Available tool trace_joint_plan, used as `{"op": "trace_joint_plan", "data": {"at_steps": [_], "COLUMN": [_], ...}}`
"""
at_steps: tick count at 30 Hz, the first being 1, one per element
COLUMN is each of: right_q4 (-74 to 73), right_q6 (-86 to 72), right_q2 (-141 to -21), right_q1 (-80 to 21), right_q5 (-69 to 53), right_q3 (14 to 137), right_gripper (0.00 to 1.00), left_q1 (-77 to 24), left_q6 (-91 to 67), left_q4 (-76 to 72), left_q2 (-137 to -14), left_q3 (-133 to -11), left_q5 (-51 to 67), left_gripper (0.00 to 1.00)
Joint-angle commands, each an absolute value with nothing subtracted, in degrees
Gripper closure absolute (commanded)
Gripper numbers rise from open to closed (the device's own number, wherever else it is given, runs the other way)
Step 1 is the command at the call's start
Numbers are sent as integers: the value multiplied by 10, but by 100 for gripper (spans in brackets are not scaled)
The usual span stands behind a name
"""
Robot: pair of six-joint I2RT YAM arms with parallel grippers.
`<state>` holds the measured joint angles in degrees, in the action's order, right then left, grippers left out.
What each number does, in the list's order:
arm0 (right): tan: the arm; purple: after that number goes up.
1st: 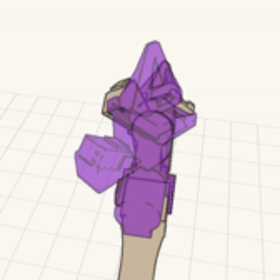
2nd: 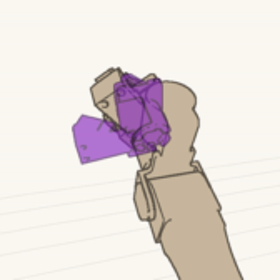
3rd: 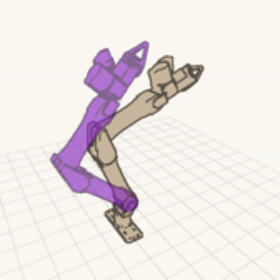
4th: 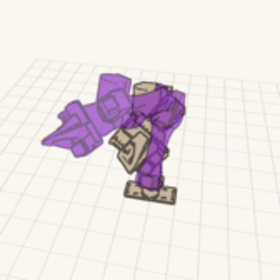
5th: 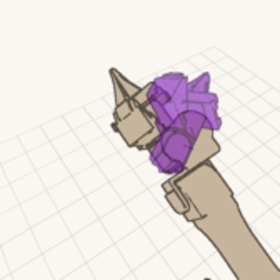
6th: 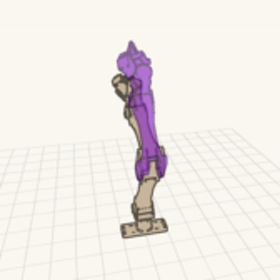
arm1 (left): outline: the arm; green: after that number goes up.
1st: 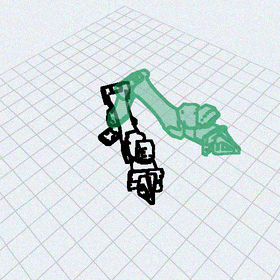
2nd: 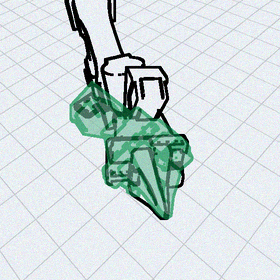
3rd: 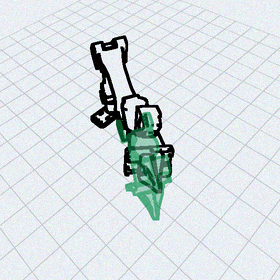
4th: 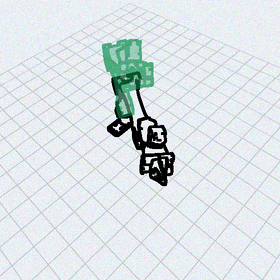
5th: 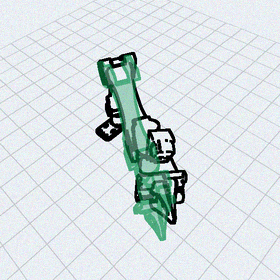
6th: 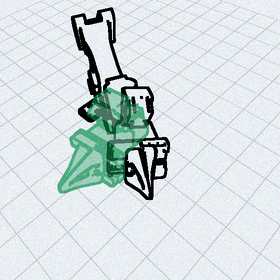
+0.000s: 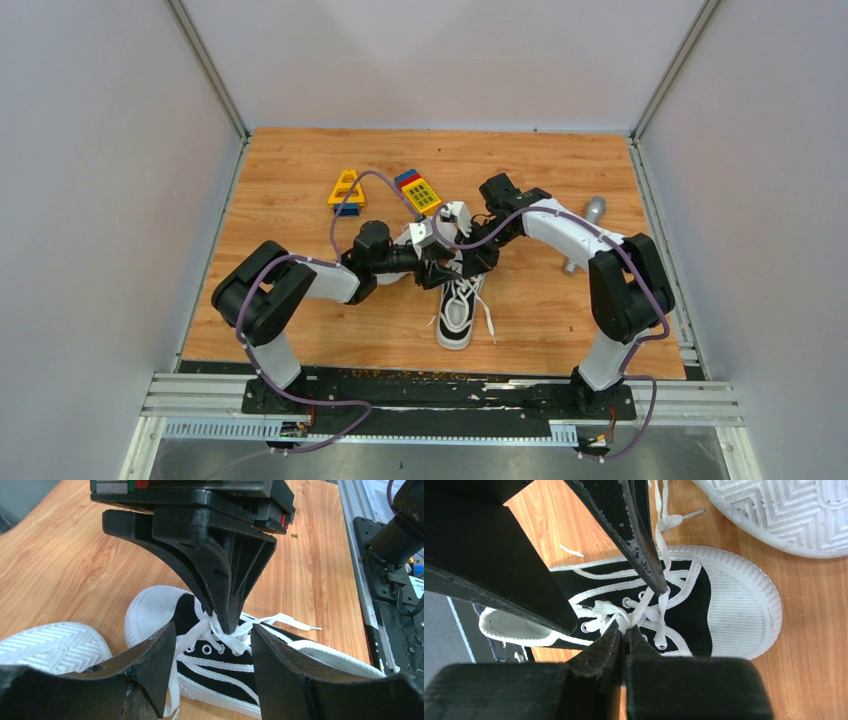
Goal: Tie the shoes
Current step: Cross the shoelace with the shoelace.
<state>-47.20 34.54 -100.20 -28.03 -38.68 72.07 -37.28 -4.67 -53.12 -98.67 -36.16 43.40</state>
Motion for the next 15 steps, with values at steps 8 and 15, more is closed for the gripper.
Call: {"op": "trace_joint_plan", "data": {"at_steps": [8,15], "right_q4": [-468,-467], "right_q6": [348,348], "right_q2": [-969,-966], "right_q1": [-278,-278], "right_q5": [-405,-406], "right_q3": [735,734], "right_gripper": [100,100], "left_q1": [-382,-382], "left_q6": [-11,-11], "left_q4": [-520,-507], "left_q2": [-1031,-1042], "left_q3": [-416,-423], "left_q5": [476,482], "left_gripper": [41,58]}}
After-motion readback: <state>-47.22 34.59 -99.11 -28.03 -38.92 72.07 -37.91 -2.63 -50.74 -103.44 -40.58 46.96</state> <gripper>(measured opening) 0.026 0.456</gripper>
